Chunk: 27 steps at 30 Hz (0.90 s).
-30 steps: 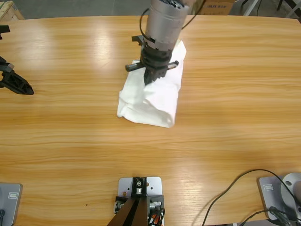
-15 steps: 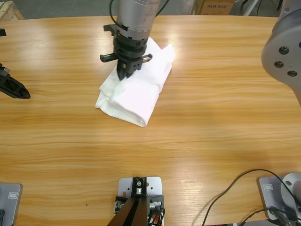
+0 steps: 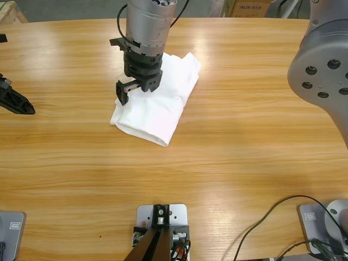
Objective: Fold clothes
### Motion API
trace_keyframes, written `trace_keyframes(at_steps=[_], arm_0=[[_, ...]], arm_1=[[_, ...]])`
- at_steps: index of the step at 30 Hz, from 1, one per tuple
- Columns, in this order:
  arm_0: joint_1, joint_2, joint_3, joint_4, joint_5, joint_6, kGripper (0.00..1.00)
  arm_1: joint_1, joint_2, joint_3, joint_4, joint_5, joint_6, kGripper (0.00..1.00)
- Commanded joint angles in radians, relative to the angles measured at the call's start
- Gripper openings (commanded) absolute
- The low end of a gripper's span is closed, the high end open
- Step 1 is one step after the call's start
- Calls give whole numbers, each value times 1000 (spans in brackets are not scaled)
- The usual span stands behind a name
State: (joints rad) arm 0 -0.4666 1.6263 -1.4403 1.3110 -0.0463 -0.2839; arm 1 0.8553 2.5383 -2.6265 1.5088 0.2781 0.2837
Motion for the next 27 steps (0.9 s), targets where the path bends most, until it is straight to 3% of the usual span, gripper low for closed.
trace_keyframes(at_steps=[1, 4, 8, 14, 17, 27], arm_0=[[6, -16, 32, -1, -17, 12, 899], [6, -17, 32, -1, -15, 14, 899], [6, -19, 33, -1, -13, 14, 899], [13, -21, 36, -6, -13, 14, 899], [13, -14, 43, -17, -15, 14, 899], [13, -22, 48, -17, -15, 14, 899]], arm_1=[[9, -18, -58, 98, -119, -11, 996], [10, -39, -23, 93, -135, -41, 991], [17, -101, 21, 62, -134, -209, 991], [18, -337, 572, -252, -129, -349, 998], [17, -360, 697, -317, -112, -350, 1000], [17, -218, 491, -227, -111, -380, 1000]])
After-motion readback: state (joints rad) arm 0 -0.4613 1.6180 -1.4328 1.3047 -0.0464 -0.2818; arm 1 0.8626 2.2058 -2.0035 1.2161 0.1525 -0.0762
